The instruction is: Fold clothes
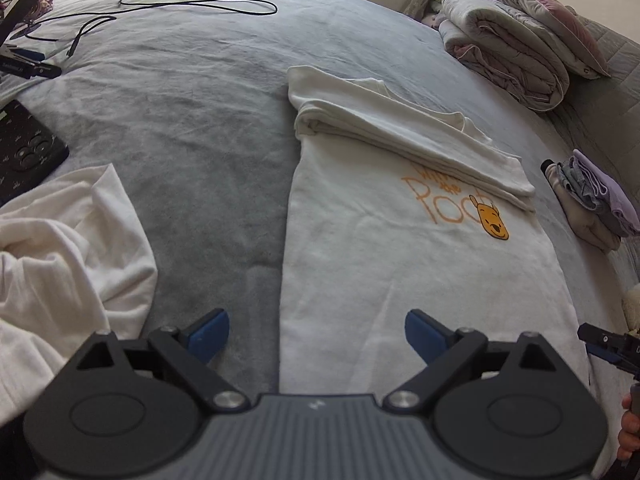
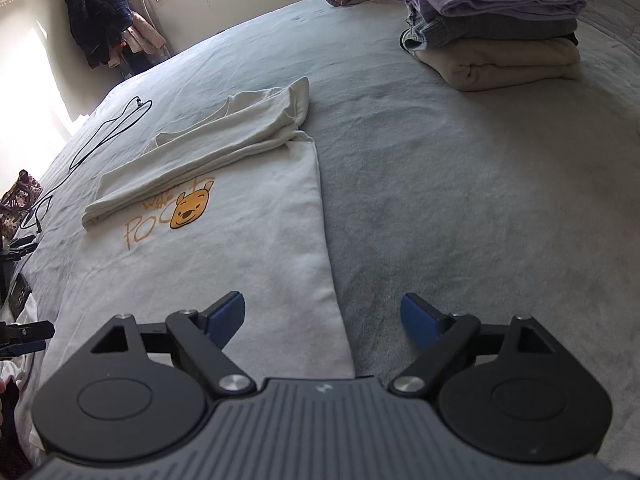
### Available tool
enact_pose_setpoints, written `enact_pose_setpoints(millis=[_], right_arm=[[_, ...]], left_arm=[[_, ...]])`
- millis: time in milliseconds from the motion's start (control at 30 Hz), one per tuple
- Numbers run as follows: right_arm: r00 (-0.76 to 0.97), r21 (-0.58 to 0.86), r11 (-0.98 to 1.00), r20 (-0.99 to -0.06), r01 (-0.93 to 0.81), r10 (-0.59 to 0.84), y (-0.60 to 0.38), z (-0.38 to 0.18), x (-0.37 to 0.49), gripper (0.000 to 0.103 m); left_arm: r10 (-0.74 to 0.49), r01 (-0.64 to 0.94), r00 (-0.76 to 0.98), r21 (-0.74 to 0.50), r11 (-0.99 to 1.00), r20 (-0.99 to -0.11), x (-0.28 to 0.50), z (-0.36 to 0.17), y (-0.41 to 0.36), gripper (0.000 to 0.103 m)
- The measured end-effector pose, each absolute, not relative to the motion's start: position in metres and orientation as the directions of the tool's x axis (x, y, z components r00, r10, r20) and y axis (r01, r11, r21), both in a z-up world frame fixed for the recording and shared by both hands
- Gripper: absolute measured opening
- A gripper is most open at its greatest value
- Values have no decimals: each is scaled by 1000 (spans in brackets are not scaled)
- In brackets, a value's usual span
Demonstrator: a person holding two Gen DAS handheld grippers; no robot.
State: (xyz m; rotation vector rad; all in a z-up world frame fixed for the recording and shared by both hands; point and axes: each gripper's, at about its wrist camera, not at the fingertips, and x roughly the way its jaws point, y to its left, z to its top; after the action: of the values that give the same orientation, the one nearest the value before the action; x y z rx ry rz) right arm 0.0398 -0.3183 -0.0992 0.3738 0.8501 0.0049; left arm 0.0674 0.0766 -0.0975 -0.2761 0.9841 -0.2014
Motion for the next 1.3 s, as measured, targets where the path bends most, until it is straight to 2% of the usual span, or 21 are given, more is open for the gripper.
enact_pose_setpoints(millis=[233,500,633,767,933,1000,1067,1167,1300], right_arm=[[651,375,917,-731,134,204,-321,-100,7,88],[596,503,856,-726,121,342,-331,-101,-14,86],[562,595,791,-707,144,430,-339,-105,-19,76],[534,649,742,-693,167,485,-344,-108,-23,65],[504,664,725,-696,183,511,-344,-110,-23,50],[491,665,723,-702,190,516,-345,-112,-23,42],[477,669,717,-705,198,525,-346,-114,-22,36],[446,678,704,-707,210,548,-348,-118,-22,25],[419,675,712,-713,193,563,-346,-118,-20,18]], left_arm=[[-395,72,499,-417,906,-771,37,-101,93,92],[-505,68,437,-532,844,-745,16,-107,119,73],[-592,7,382,-638,770,-710,10,-118,138,60],[-637,-38,357,-692,721,-683,5,-126,148,49],[-643,2,324,-679,734,-694,4,-126,140,47],[-643,8,313,-675,738,-700,5,-126,140,42],[-643,9,296,-671,741,-706,5,-127,139,33],[-645,25,274,-666,746,-713,5,-129,137,27],[-636,42,257,-649,760,-728,4,-128,133,17]])
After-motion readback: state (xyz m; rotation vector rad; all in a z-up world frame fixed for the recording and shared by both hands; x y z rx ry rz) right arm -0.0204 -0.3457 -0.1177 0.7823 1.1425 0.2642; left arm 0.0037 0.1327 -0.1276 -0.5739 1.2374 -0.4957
